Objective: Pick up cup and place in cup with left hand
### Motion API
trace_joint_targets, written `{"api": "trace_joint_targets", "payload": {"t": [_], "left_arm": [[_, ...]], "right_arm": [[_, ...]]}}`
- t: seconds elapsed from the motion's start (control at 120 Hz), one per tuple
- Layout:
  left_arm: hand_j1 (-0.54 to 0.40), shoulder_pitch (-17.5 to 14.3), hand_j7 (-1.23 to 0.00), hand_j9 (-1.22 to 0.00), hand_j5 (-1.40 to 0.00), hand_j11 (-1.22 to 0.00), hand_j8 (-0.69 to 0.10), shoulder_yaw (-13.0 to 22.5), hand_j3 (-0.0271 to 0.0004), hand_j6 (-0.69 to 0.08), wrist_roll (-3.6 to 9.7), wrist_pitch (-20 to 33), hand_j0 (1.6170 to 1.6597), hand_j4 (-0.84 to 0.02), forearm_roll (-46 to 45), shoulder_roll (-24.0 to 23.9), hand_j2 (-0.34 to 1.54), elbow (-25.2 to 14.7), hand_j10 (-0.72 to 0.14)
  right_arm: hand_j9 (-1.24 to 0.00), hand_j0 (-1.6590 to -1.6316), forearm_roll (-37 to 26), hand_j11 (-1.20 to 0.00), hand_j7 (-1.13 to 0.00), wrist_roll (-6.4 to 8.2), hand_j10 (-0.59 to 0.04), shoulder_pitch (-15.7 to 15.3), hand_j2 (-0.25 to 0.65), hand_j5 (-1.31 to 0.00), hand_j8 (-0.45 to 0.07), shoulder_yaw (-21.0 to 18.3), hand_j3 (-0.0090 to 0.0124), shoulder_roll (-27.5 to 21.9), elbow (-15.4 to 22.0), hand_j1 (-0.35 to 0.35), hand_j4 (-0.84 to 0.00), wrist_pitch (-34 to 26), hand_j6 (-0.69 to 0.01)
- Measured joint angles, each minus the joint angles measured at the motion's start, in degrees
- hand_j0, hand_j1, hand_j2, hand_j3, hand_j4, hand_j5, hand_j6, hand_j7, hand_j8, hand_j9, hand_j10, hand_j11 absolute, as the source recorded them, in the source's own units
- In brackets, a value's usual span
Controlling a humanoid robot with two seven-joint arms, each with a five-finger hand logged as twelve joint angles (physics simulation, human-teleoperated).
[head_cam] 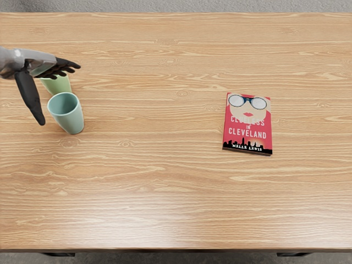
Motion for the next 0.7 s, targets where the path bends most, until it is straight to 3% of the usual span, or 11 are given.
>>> {"api": "trace_joint_targets", "payload": {"t": [0.317,0.425,0.55,0.7], "left_arm": [[0.349,-0.8,0.0,0.0,0.0,0.0,-0.007,0.3,0.0,-0.007,0.16,0.0,1.658,-0.006,1.6,-2.3,0.0,1.9,-0.005],[0.349,-0.6,0.0,0.0,0.0,0.0,-0.006,0.6,0.0,-0.006,0.18,0.0,1.658,-0.005,10.6,-9.5,0.0,2.8,-0.004],[0.349,-0.6,0.0,0.0,0.0,0.0,-0.005,2.2,0.0,-0.006,0.19,1.2,1.6581,-0.004,19.9,-10.2,0.0,3.0,-0.004],[0.349,-0.6,0.0,0.0,0.0,0.0,-0.005,5.3,0.0,-0.006,0.19,2.6,1.6581,-0.004,23.7,-11.5,0.0,3.1,-0.004]], "right_arm": [[-0.04,-1.6581,0.0,-0.04,-0.04,-0.14,-0.032,-0.1,-0.006,-0.04,-0.032,0.0,0.0,0.0,0.0,-0.31,-0.032,0.0,-0.032],[-0.04,-1.6581,0.0,-0.04,-0.04,-0.16,-0.032,-0.1,-0.007,-0.04,-0.033,0.0,0.0,0.0,0.0,-0.31,-0.033,0.0,-0.033],[-0.04,-1.6581,0.0,-0.04,-0.04,-0.16,-0.032,-0.1,-0.007,-0.04,-0.033,0.0,0.0,0.0,0.0,-0.31,-0.033,0.0,-0.033],[-0.04,-1.6581,0.0,-0.04,-0.04,-0.16,-0.032,-0.1,-0.006,-0.04,-0.032,0.0,0.0,0.0,-0.1,-0.31,-0.032,0.0,-0.032]]}}
